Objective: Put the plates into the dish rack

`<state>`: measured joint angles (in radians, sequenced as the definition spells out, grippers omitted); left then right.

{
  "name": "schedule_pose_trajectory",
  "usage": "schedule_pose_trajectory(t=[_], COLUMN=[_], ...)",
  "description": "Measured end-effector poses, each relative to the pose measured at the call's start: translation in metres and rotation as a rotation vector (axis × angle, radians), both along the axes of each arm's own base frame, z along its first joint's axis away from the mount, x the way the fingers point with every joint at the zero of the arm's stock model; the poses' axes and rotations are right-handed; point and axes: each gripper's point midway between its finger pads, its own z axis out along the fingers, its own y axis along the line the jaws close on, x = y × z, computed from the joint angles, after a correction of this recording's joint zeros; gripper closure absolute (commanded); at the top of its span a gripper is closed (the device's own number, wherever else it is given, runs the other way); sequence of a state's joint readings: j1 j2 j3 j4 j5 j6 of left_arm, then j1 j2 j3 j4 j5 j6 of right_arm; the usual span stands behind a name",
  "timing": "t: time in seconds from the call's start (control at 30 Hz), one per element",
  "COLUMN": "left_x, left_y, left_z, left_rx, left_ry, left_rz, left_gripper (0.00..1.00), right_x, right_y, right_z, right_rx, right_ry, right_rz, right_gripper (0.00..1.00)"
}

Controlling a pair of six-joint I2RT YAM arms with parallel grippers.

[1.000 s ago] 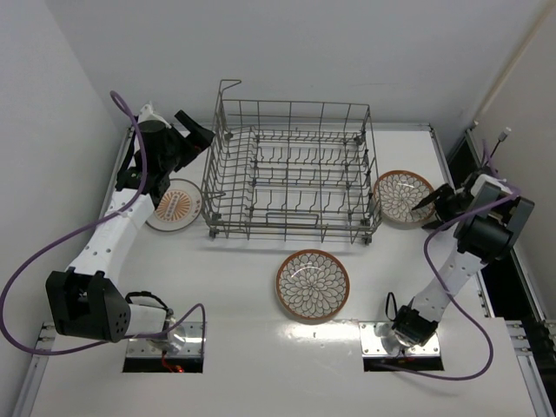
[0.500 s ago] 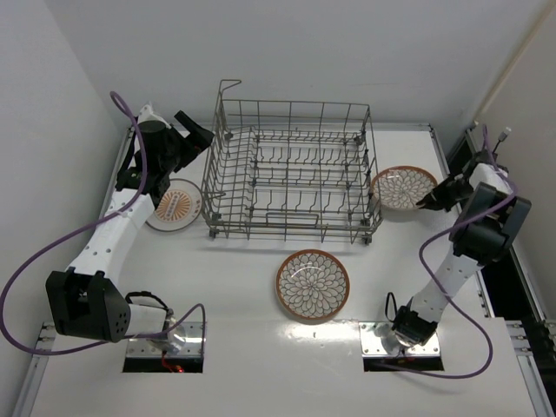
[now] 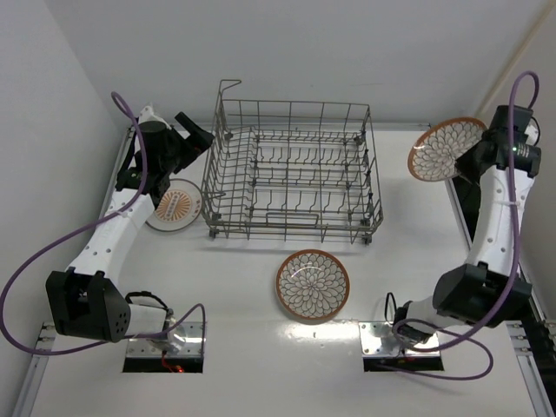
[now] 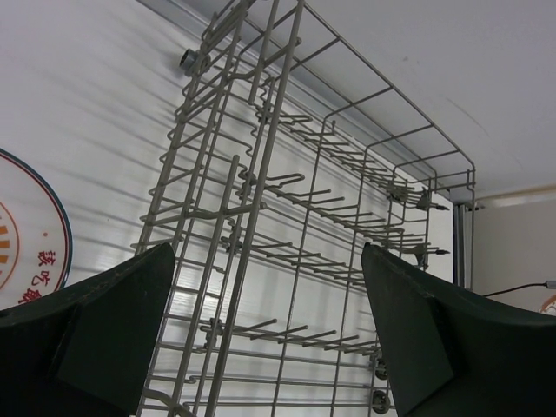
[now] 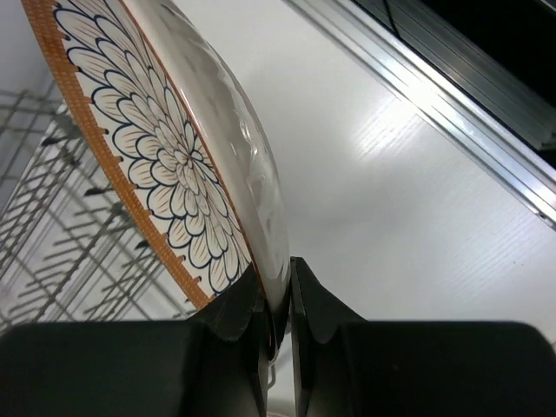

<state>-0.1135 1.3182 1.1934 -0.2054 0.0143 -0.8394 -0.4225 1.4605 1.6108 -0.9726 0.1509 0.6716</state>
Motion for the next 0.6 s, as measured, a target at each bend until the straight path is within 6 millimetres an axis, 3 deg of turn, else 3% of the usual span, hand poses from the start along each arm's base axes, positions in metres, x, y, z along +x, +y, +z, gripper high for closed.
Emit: schedule_pose_trajectory(t=[0.13, 0.33, 0.47, 0.6], left_x=[-0.001, -0.003, -0.004, -0.004], left_y=[0.001, 0.006, 0.010, 0.013], left_z=[-0.002, -0.009, -0.012, -0.013], left_rx=[0.003, 0.018, 0.032, 0.041], left_ry=[0.010, 0.038, 0.047, 0.052], left_rz=[0.003, 0.029, 0.046, 0.058], left_gripper=[0.13, 0.13, 0.13, 0.12], right_x=[0.003, 0.008, 0.017, 0.026], right_y=[0.037, 0.098, 0.138, 0.163], right_z=[0.027, 0.038, 0.033, 0.013], right_rx=[-0.049, -0.141, -0.209, -0.281], right_ry=[-0.029, 0.026, 0.083, 0.174], right_rz=[0.091, 0.264, 0.375, 0.435], right_gripper=[1.00, 1.00, 1.00, 1.00])
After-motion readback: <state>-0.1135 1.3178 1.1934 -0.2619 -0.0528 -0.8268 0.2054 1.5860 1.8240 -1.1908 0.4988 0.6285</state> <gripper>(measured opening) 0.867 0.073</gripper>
